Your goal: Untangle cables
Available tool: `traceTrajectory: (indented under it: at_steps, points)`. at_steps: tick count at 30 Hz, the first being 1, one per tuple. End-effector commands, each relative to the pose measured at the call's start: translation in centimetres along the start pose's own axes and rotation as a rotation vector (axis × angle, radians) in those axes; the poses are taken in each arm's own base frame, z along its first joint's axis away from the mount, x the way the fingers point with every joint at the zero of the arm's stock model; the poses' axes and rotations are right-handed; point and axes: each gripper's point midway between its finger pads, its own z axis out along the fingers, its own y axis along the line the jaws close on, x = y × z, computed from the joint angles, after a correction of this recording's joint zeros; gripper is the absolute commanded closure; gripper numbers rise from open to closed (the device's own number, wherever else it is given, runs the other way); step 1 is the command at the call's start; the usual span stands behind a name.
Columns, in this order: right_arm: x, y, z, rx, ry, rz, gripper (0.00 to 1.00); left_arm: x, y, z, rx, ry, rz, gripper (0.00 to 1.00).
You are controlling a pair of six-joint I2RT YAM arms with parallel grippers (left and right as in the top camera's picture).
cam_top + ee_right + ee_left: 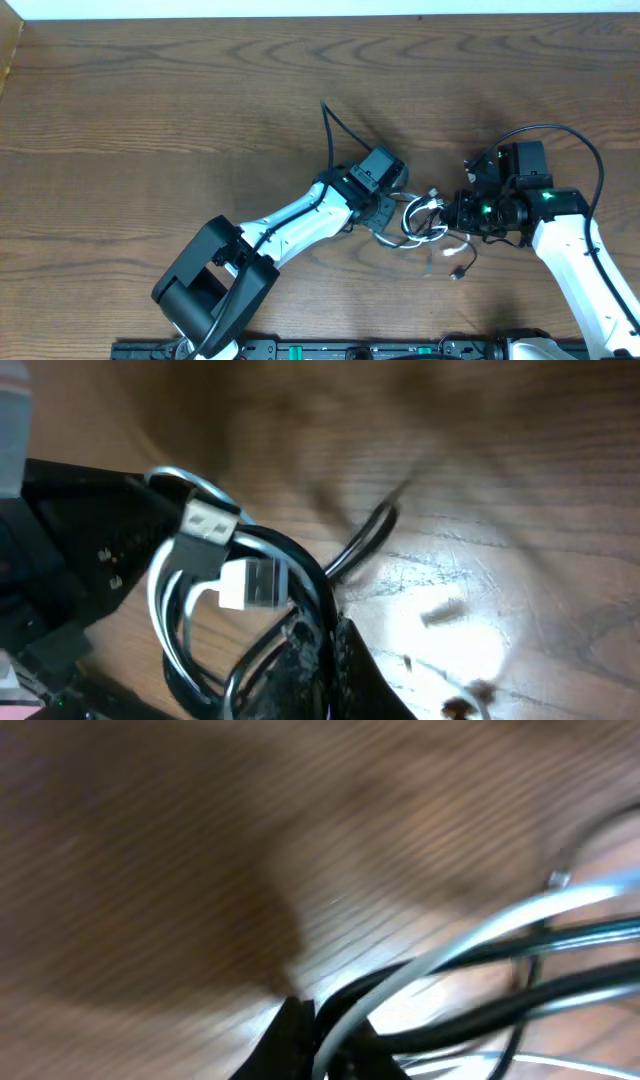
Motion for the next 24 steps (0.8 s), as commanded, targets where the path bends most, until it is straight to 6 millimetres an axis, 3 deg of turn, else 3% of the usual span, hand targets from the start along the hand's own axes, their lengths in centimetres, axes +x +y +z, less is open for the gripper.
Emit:
traceTrajectory:
  at_steps: [1, 3, 7, 12, 15, 17, 21, 24]
  points:
    - [0.2, -1.6, 0.0, 0.087, 0.002, 0.020, 0.99, 1.0, 4.1, -0.3, -0.196, 0.025, -0.026, 0.93]
    - [0.2, -3.4, -0.3, 0.195, -0.007, 0.026, 0.99, 1.1, 4.8, -0.9, -0.203, 0.033, -0.043, 0.93]
    - [0.4, -8.1, -1.9, 0.473, -0.040, 0.105, 0.99, -0.2, 5.6, -4.0, -0.193, -0.032, -0.079, 0.93]
    - [0.3, -8.5, -2.1, 0.503, -0.056, 0.121, 0.98, -2.7, 3.2, -9.3, -0.071, -0.188, -0.072, 0.93]
    - [-0.3, -6.2, -1.0, 0.357, -0.052, 0.091, 0.90, -3.4, 0.8, -12.4, 0.056, -0.253, -0.053, 0.93]
    - [-0.6, -2.1, 0.0, 0.121, -0.027, -0.043, 0.84, -3.5, -0.3, -14.0, 0.114, -0.283, -0.041, 0.93]
    - [-0.2, 5.0, -0.6, -0.284, -0.019, -0.288, 0.67, -3.3, -1.2, -15.2, 0.162, -0.296, -0.030, 0.93]
    - [-0.2, 6.7, -0.9, -0.367, -0.028, -0.331, 0.58, -3.1, -2.2, -15.4, 0.220, -0.283, -0.020, 0.93]
